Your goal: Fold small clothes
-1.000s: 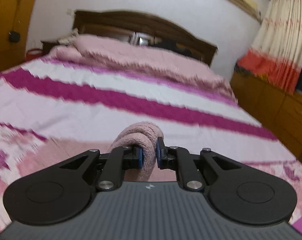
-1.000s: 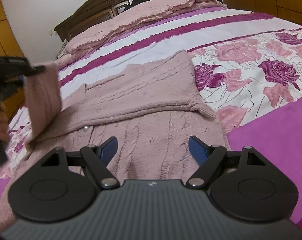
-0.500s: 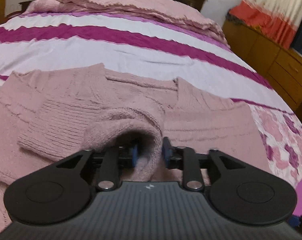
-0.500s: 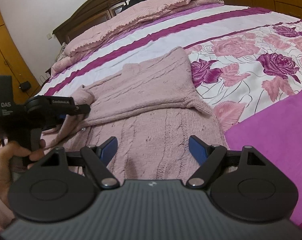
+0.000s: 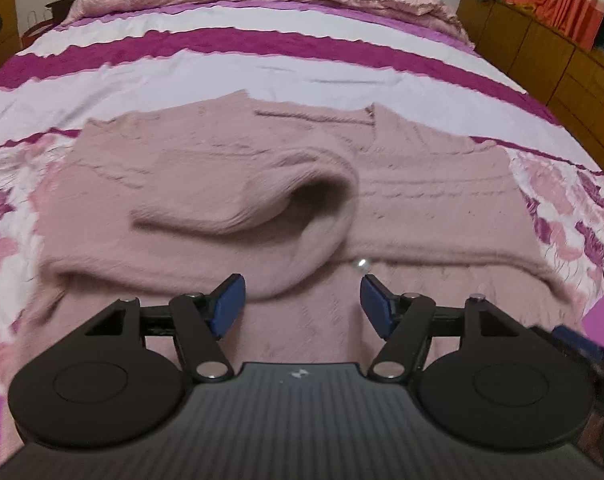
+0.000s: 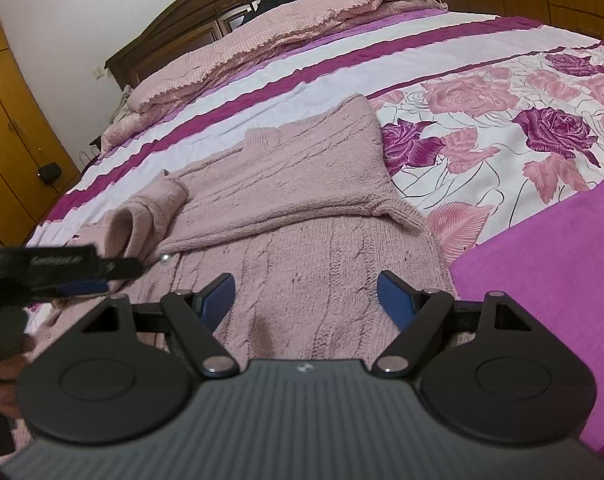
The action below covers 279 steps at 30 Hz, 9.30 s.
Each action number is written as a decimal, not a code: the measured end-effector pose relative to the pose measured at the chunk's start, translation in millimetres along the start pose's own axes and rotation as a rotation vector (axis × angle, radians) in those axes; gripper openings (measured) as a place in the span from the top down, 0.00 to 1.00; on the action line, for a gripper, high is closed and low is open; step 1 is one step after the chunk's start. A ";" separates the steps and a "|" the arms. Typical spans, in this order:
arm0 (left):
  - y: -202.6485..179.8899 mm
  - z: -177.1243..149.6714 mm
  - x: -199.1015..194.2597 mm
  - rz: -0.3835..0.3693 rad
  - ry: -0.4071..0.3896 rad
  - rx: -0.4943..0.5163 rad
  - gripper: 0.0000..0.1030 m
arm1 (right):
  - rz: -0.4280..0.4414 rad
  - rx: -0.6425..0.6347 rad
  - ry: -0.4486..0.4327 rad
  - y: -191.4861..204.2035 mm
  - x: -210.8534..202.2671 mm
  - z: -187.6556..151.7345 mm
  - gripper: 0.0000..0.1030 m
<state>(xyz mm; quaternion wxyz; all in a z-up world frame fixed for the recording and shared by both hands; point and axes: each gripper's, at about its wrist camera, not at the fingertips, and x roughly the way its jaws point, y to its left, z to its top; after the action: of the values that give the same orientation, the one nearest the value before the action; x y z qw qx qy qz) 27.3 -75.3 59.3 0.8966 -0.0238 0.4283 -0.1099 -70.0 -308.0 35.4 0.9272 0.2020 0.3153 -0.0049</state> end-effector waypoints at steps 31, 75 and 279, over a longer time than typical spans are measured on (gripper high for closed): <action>80.2 -27.4 -58.3 0.158 -0.031 -0.130 0.30 | 0.019 -0.071 -0.009 29.9 -6.1 13.5 0.23; 136.5 -33.6 -49.6 0.254 -0.040 -0.206 0.29 | 0.206 -0.835 0.088 248.6 137.9 0.9 0.57; 32.9 -170.6 -127.6 0.263 -0.035 0.319 0.07 | 0.001 -0.935 0.198 54.3 -76.6 -51.3 0.44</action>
<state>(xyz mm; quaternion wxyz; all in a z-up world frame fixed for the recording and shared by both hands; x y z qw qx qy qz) -176.5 -6.7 44.3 0.9030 0.1727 0.3891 -0.0580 -153.8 -247.8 63.5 0.8841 -0.2374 0.3706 0.1571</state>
